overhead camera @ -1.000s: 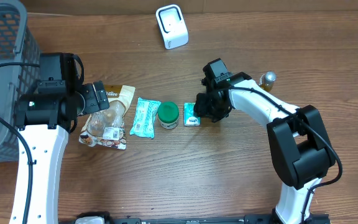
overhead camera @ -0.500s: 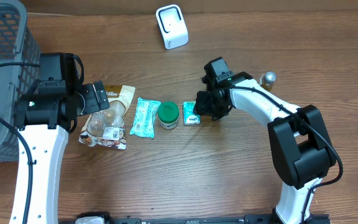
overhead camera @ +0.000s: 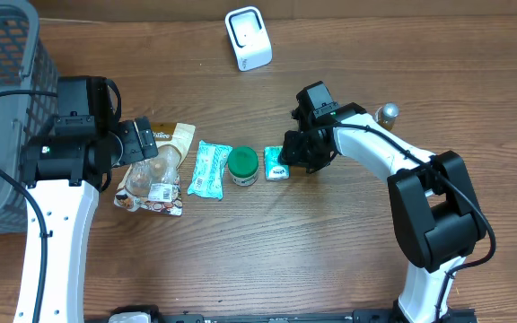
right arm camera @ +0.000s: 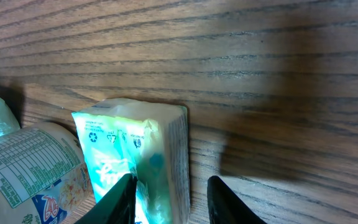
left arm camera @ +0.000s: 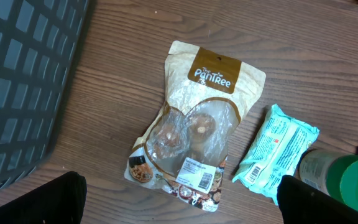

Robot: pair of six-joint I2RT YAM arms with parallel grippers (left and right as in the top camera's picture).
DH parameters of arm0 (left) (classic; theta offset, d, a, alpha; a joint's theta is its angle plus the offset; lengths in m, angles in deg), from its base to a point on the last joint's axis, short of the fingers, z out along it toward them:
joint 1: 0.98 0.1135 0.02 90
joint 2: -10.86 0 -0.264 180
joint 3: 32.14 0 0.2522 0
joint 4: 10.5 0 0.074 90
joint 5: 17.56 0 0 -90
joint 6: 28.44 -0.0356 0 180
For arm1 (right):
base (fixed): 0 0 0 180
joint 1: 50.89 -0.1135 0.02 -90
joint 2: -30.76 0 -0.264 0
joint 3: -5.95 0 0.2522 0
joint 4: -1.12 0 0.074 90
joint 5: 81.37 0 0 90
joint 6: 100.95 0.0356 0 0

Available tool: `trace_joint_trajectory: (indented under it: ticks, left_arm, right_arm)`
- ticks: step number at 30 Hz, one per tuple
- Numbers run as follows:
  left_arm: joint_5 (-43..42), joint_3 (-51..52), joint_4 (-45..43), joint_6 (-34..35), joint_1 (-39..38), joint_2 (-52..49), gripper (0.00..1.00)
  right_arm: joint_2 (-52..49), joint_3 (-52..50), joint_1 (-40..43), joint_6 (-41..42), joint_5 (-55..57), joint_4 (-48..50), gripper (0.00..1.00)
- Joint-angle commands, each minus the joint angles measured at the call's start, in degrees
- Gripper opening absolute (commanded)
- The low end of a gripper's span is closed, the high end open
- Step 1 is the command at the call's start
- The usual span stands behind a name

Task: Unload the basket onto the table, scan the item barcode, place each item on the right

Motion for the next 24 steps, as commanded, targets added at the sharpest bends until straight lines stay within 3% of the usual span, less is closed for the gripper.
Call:
trace_joint_trajectory:
  ticks: [1,8,16,18,24]
  left_arm:
    - [-0.04,-0.79,-0.11,0.61,-0.13,-0.28,1.0]
    - [-0.04,-0.79,-0.09,0.61,-0.13,-0.28,1.0]
    - [-0.04,-0.79,-0.09,0.61,-0.13,-0.28,0.99]
    - [-0.04,-0.79,-0.09,0.61,-0.13,-0.28,0.99]
    - [-0.04,-0.79,-0.09,0.61,-0.13,-0.28,0.99]
  right_arm:
    - [1.03,1.03,0.15,-0.57,-0.52,0.42,0.34]
    - [-1.22,0.81,0.15,-0.57,-0.5,0.63,0.32]
    - [-2.21,0.81,0.15,-0.33,-0.55,0.2,0.2]
    - [-2.21,0.83,0.15,-0.39,-0.52,-1.05,0.05]
    - [0.33,0.87,0.52,-3.85,-3.52,-2.32,0.04]
